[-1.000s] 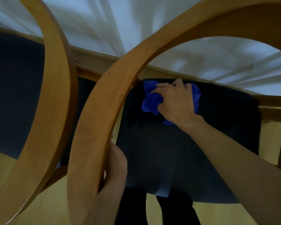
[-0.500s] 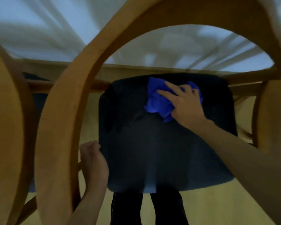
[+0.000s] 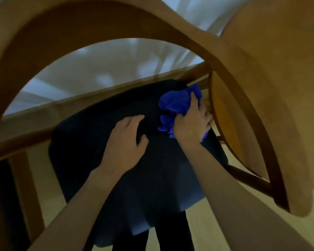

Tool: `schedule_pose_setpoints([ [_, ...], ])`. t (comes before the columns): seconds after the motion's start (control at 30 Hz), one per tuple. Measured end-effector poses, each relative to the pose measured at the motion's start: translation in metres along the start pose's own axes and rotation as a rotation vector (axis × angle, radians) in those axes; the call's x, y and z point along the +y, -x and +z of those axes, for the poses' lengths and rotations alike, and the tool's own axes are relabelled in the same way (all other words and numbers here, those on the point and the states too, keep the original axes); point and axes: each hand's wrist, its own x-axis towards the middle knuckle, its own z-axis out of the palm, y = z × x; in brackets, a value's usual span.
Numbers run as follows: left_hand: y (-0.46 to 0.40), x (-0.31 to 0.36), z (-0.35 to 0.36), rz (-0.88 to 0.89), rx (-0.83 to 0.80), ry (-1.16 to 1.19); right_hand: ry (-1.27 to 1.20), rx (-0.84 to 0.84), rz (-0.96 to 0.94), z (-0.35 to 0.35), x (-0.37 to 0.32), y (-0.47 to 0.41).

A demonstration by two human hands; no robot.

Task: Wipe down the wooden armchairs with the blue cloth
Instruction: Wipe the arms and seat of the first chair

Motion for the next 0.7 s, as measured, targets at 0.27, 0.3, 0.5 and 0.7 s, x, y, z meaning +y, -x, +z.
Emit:
schedule_pose_setpoints([
  [0.27,-0.022,-0.014,-0.015,-0.006,0.032,-0.075,0.134,-0.103,-0.5,0.029,0.004,0.057],
  [0.3,-0.021,-0.016,-0.015,-0.018,0.026,-0.08,0.145,-0.188,-0.618,0.03,0.014,0.074],
  [0.5,-0.018,-0.02,-0.012,-0.03,0.042,-0.071,-0.039,-0.119,-0.49,0.017,0.031,0.055],
  [0.7,-0.017,-0.013,-0.004,-0.002,0.061,-0.056,-0.183,-0.072,0.149,0.004,0.001,-0.024],
])
